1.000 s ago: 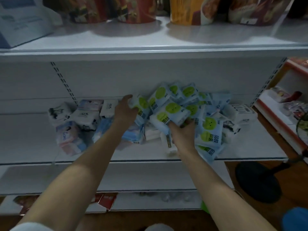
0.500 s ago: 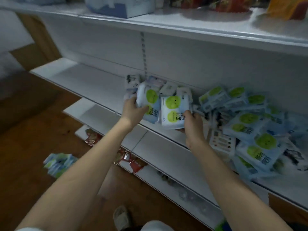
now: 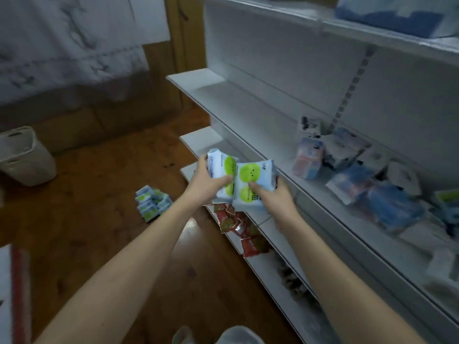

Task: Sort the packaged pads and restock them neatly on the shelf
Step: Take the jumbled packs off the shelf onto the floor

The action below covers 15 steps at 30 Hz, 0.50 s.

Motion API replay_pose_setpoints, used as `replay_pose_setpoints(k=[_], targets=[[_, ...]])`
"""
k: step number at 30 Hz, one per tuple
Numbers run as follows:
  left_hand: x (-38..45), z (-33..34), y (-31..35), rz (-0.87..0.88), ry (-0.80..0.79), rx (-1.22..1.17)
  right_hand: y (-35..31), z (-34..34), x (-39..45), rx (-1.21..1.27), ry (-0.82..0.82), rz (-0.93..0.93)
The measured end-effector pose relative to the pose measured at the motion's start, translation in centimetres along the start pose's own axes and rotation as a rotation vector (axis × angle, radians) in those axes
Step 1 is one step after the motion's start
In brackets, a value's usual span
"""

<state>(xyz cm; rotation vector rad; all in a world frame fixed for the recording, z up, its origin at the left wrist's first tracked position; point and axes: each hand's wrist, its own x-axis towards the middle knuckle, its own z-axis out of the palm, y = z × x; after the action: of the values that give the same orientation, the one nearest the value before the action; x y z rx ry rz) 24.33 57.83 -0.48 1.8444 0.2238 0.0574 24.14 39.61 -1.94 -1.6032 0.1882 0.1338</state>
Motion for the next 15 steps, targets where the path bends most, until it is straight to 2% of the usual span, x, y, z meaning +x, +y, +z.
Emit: replay_pose_setpoints(k=[2, 9, 15], targets=[[0.4, -4.3, -2.5, -0.042, 0.057, 0.014, 0.5, 4.2, 0.6, -0.1, -0.058, 0.038], [0.3, -18.6, -12.2, -0.283, 0.366, -0.001, 2.8, 18.2, 3.3, -0.48, -0.309, -0.005], [-0.2, -25.3, -18.9, -0.487, 0.523, -0.029, 5.7, 26.0, 5.7, -0.711, -0.496, 0.017]])
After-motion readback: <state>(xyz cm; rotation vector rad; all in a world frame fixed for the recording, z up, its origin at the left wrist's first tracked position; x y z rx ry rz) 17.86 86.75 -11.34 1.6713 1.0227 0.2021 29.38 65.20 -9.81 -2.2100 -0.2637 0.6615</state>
